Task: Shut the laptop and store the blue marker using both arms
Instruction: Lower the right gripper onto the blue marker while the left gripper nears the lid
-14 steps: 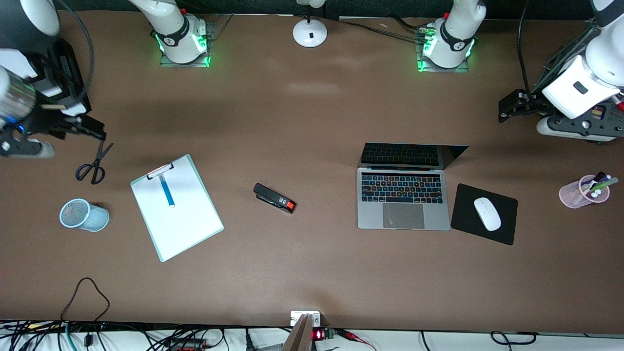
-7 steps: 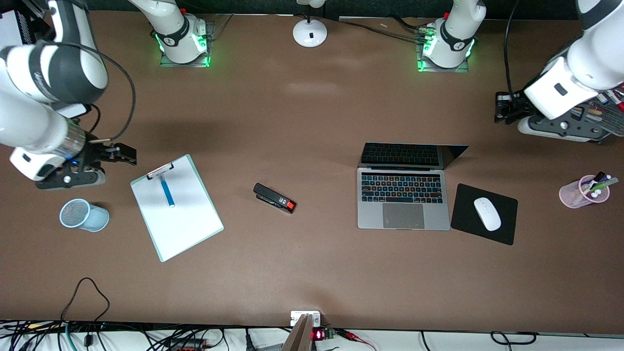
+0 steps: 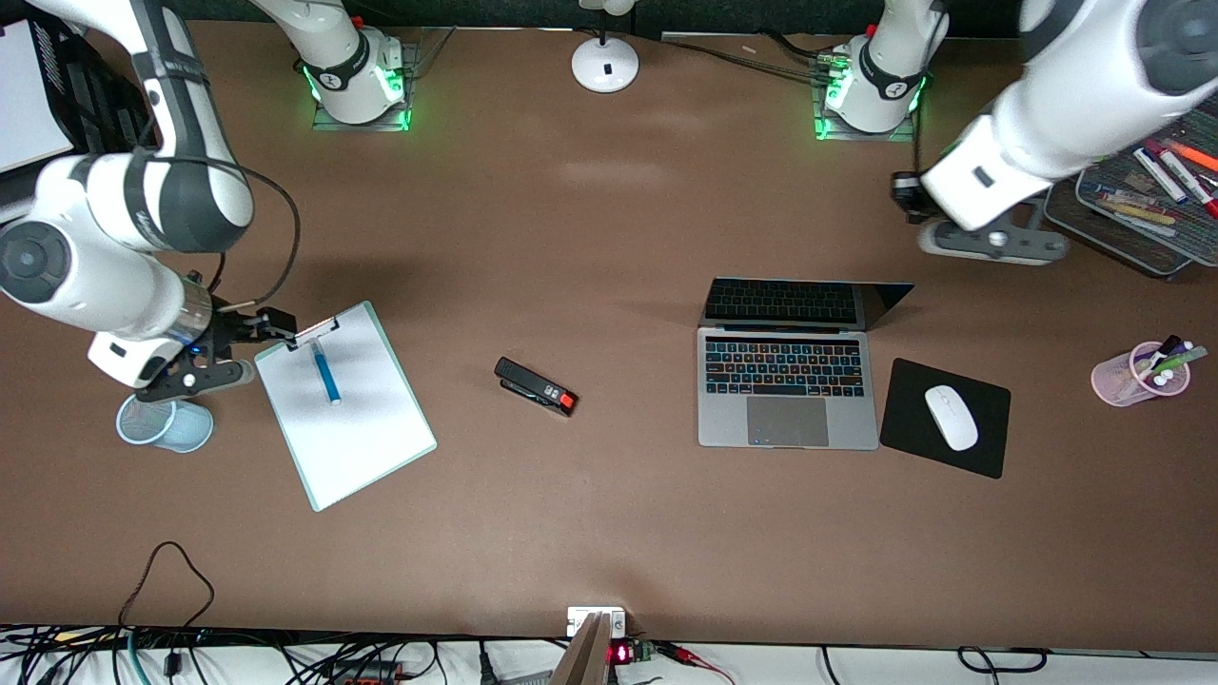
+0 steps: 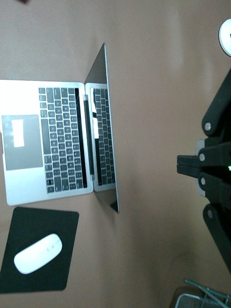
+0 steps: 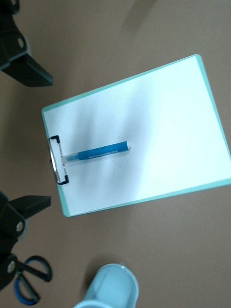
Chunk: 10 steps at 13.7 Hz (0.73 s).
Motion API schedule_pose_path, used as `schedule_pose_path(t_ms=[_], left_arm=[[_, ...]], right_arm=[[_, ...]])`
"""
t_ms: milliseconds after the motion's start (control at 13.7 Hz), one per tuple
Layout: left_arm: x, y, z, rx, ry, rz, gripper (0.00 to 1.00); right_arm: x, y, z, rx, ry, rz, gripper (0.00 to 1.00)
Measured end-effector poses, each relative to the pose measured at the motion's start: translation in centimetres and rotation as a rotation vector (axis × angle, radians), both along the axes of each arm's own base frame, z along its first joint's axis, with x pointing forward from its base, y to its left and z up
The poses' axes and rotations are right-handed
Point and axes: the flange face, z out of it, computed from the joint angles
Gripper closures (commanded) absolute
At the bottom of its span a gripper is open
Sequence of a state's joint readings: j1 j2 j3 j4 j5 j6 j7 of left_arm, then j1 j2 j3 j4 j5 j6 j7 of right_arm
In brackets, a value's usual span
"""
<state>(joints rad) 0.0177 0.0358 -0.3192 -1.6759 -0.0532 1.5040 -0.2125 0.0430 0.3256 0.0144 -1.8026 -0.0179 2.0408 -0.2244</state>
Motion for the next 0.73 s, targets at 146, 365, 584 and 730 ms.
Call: schedule_pose_path(t_ms=[146,365,584,730], left_arm=[[-0.1,-1.0,-2.0,-0.003,-0.018,-0.008,1.0],[-1.1,-1.9,-5.6,0.002,-0.038,-0.012,1.0],[-3.0,-2.9,-8.0,0.016,-0.047,-0.03,1.0],[-4.3,-3.7,-9.3,0.023,-0.067,-0.038,1.0]], right_arm=[[0.1,0.0,-2.3,0.004,0.004,0.038,0.0],[0.5,0.4,-5.2,0.01,-0.002,0.094,0.0],[0.9,0.7,-8.4,0.015,0.0,0.146,0.02],[1.0,0.9,-10.1,0.017,0.004,0.171,0.08]])
